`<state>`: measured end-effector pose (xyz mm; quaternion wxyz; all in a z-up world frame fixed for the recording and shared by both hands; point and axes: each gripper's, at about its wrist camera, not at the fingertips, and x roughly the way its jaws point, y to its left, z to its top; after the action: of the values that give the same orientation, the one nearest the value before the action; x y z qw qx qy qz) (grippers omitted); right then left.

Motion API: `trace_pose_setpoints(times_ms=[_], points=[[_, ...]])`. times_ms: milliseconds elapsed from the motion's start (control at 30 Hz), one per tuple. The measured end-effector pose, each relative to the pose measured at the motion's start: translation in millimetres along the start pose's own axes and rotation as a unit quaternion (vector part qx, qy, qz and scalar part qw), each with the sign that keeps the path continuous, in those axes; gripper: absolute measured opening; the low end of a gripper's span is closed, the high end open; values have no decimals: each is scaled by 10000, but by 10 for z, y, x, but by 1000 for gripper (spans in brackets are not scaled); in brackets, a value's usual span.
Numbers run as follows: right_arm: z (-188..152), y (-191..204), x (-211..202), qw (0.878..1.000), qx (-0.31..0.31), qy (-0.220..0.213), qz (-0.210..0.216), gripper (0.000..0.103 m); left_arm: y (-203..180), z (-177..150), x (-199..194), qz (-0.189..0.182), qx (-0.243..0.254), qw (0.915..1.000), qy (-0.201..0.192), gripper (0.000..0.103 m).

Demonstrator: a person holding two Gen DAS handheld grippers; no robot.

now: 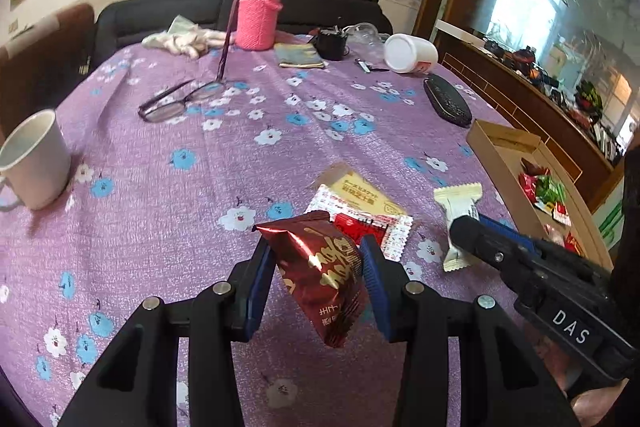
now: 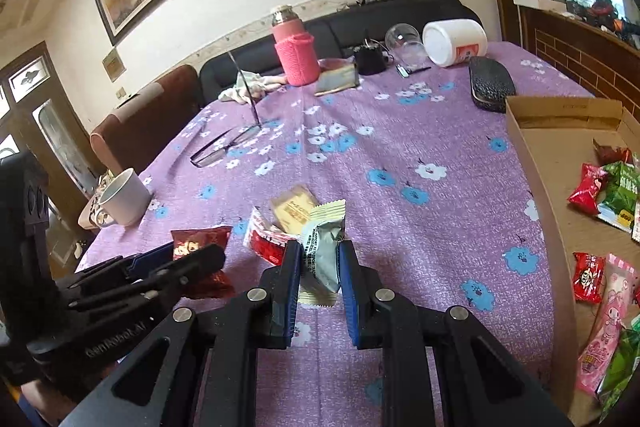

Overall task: Organize snacks
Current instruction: 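Hold both snacks raised above the snack pile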

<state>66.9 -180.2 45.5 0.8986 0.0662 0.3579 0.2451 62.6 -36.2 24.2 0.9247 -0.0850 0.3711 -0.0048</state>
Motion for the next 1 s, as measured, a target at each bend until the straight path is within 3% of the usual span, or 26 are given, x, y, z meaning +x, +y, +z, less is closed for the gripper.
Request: trace_pose_setpoints(times_ms=[1000], points=[[3, -11, -114, 9997, 44, -232, -51, 21, -228, -46, -156, 522, 645, 9954, -475, 42]])
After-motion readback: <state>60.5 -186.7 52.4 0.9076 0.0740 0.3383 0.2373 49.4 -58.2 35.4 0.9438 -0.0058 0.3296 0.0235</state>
